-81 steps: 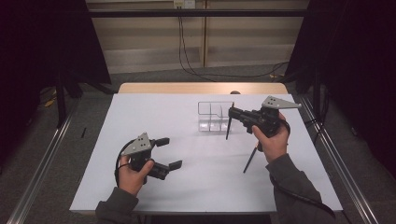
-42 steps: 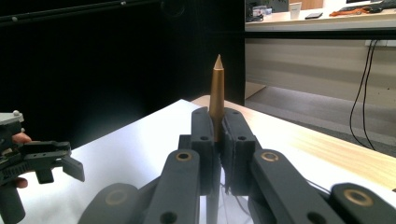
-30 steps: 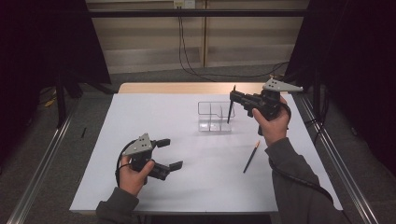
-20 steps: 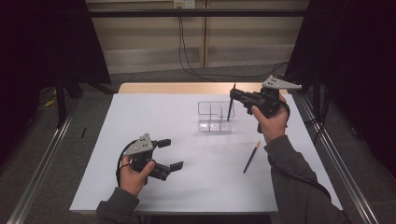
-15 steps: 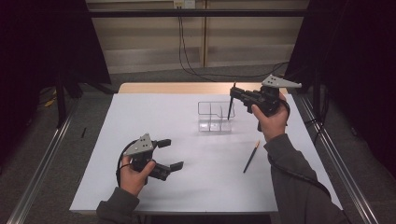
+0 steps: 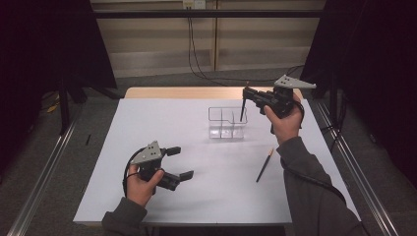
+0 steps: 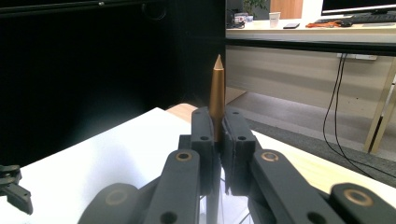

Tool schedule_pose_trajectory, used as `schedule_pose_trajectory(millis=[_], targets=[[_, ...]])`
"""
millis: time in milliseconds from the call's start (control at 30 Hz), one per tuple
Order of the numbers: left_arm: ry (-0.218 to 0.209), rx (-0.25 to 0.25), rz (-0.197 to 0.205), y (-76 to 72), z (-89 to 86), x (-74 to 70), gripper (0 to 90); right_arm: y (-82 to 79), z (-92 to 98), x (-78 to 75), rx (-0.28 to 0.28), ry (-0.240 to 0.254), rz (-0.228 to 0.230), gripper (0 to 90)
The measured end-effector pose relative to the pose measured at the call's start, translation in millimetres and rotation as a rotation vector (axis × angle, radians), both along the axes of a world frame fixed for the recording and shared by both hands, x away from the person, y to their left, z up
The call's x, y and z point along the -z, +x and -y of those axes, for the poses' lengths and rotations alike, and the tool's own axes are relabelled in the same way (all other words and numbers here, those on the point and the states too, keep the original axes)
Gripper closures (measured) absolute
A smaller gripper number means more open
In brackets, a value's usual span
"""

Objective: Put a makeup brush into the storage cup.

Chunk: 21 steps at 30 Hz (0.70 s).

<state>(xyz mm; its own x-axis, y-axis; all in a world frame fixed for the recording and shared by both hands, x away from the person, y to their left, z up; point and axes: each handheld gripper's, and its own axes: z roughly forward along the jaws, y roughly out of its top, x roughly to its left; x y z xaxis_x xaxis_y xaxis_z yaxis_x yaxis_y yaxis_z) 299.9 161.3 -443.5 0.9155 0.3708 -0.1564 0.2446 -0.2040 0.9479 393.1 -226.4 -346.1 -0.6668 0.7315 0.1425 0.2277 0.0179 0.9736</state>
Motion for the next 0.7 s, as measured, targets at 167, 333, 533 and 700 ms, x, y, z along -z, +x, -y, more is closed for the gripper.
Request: schedule_pose_trajectory(millis=[167,333,533,700], targets=[[0.005,-0.004,0.001,0.1,-0.8,0.0,1.7,4.2,-1.6,1.0,0.011,-0.019,0.001,85.3],[-0.003,0.000,0.002,-0.4,0.2,-0.1,1.7,7.3,-0.5,1.1,0.020,-0.018,0.003,85.3],[0.010,-0.006,0.005,-1.2,0.5,-0.6,1.7,11.6,2.2,1.2,0.031,-0.020,0.004,85.3],[0.012,-0.007,0.012,-2.1,1.3,-1.4,1.6,14.2,2.3,0.4,0.036,-0.030,0.012,85.3]])
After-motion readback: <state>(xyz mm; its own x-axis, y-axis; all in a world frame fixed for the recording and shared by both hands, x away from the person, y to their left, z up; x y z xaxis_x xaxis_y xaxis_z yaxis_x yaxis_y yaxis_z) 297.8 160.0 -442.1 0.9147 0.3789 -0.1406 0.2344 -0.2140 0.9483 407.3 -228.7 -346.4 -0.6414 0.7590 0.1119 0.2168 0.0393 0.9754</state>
